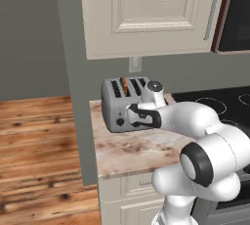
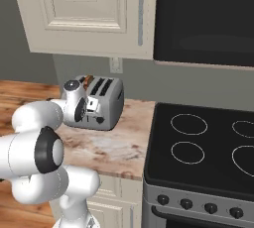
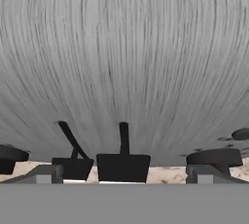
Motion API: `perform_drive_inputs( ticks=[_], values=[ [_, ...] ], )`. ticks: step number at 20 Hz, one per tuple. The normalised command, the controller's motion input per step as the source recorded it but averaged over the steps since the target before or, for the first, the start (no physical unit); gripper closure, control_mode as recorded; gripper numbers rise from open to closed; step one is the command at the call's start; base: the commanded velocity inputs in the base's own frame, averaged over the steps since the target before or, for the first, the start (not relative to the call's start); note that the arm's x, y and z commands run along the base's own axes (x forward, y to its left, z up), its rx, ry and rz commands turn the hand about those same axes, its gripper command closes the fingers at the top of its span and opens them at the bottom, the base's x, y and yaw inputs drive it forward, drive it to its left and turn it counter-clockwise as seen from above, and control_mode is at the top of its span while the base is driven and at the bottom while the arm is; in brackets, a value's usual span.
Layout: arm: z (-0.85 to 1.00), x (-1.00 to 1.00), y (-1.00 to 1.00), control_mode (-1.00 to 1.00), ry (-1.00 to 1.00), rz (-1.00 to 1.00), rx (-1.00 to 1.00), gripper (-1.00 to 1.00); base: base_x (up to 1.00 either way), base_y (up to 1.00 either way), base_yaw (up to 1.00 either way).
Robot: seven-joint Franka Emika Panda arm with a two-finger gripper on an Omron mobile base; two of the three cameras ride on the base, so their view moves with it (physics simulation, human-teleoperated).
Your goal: Start the toaster. Once the lever pops up, take the bread to the plate on the dining counter.
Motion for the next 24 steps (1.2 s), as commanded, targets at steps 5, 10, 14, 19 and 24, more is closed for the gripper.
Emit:
perform_drive_inputs(
  ticks=[5,10,14,19,24],
  values=[
    [-0.1,0.0,0.0,-1.0,0.0,0.0,0.0,-1.0,0.0,0.0,0.0],
    [-0.1,0.0,0.0,-1.0,0.0,0.0,0.0,-1.0,0.0,0.0,0.0],
    [-0.13,0.0,0.0,-1.0,0.0,0.0,0.0,-1.0,0.0,0.0,0.0],
    [-0.18,0.0,0.0,-1.0,0.0,0.0,0.0,-1.0,0.0,0.0,0.0],
    [-0.19,0.0,0.0,-1.0,0.0,0.0,0.0,-1.0,0.0,0.0,0.0]
  ],
)
